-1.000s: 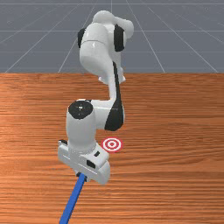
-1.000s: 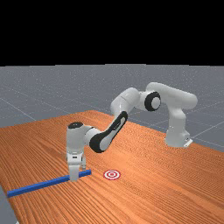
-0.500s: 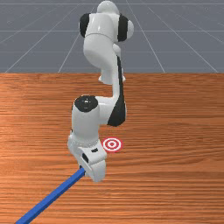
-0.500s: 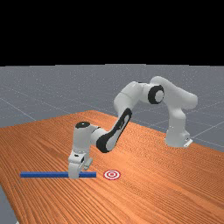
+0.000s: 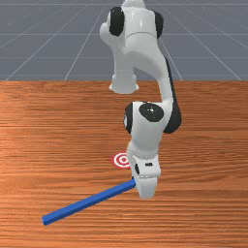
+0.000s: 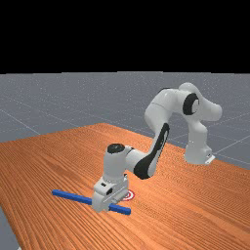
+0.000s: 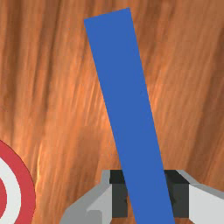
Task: Pull the pivot to the target area
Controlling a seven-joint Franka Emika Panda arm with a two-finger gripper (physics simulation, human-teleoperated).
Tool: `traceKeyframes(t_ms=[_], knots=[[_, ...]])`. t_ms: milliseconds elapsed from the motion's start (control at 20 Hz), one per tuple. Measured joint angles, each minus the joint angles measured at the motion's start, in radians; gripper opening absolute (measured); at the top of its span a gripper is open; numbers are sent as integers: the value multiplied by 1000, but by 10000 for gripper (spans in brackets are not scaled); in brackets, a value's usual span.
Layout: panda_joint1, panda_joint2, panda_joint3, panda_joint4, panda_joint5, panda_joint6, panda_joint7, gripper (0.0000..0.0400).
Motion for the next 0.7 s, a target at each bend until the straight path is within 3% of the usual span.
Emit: traceKeyframes(t_ms=[100,150,200,250,300,400,500,550,700], knots=[[60,23,-9,47,12,-38,117,121],[65,5,20,8,-41,13,-71,103],[81,11,19,20,-39,3,-47,103],[74,10,36,14,-63,39,-136,116],[72,17,41,22,-67,61,-166,169],[71,-29,51,-68,-80,128,-218,104],[47,-66,86,-139,-66,176,-264,96],[80,-80,48,-175,-93,212,-224,95],[109,-147,23,-322,-109,319,-190,95]])
